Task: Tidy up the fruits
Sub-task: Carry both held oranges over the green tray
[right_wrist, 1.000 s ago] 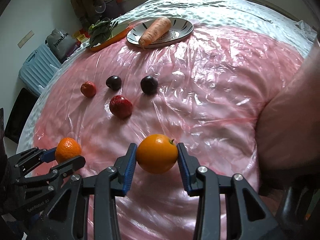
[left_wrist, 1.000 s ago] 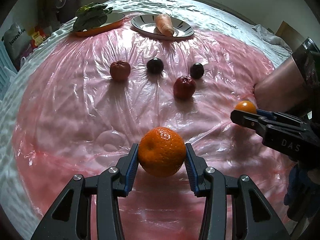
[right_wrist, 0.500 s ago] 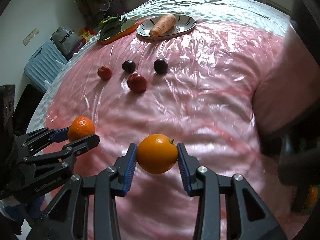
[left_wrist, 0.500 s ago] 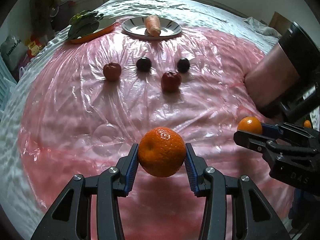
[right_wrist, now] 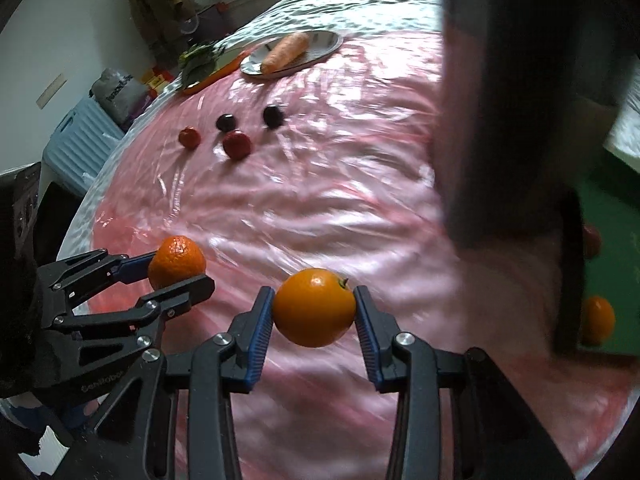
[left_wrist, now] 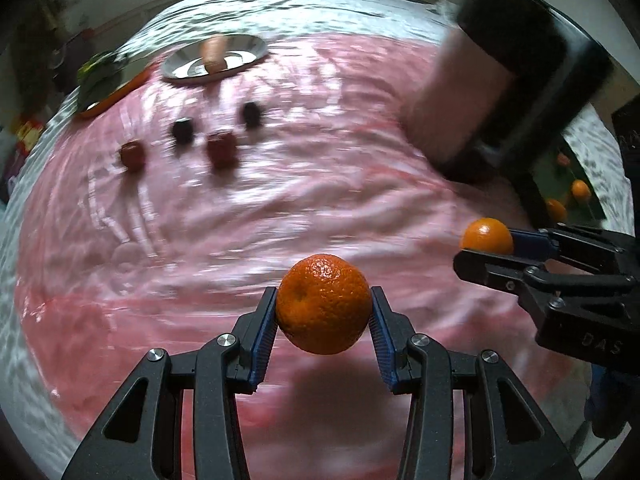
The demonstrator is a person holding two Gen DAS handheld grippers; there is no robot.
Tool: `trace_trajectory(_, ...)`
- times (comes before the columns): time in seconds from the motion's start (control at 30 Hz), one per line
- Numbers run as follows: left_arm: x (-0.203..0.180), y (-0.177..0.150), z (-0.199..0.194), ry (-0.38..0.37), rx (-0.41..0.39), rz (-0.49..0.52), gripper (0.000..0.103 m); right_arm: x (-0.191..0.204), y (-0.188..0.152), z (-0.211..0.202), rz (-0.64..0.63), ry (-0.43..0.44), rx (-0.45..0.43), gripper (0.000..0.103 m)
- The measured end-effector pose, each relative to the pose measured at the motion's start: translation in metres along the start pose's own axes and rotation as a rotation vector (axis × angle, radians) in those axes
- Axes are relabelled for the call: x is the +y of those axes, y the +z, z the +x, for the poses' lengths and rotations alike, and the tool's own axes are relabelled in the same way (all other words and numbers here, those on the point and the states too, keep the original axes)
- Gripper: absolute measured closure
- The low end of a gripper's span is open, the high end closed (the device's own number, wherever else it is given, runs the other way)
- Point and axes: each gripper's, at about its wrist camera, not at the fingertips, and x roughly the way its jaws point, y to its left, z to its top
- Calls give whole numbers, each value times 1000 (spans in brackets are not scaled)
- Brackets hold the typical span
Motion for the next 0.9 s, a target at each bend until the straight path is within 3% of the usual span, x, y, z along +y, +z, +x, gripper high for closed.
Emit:
trace_trajectory(0.57, -164, 22, -6, -185, -12, 239, 64, -143, -43, -92, 227, -173, -117, 34)
trace_trajectory(0.9, -251, 76, 20, -239, -61, 296, 64, -227, -47, -117, 306, -260, -186, 34)
